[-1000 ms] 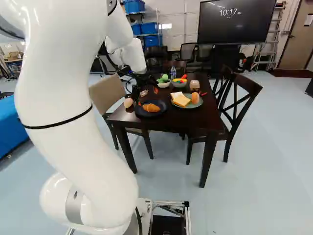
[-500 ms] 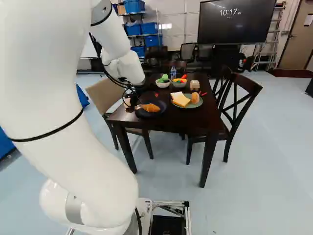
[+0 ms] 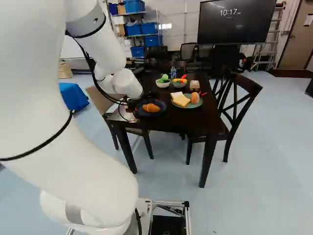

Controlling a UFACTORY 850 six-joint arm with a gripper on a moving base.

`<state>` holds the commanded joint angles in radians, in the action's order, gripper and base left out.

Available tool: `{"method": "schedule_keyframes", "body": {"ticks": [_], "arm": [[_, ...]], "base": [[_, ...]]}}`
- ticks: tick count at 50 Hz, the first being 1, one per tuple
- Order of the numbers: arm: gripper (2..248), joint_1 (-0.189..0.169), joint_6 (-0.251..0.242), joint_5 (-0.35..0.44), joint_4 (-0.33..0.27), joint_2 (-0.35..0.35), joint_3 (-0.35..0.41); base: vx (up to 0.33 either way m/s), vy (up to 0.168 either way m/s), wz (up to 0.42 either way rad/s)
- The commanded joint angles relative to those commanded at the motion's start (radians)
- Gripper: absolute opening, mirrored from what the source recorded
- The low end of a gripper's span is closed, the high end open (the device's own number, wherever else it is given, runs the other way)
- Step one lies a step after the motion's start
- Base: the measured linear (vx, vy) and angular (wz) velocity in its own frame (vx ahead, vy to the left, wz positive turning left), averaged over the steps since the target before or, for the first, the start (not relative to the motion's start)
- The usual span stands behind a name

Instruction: Move the croissant to the empty plate

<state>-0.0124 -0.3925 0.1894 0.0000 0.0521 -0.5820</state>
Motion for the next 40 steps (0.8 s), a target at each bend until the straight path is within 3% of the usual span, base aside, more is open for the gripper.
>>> {"method": "schedule_keyframes", "body": {"ticks": [40], "arm": [[247,0.007,0.233,0.405,0.000,0.135,0.293]], "base": [[0.000,0.000,0.000]]}}
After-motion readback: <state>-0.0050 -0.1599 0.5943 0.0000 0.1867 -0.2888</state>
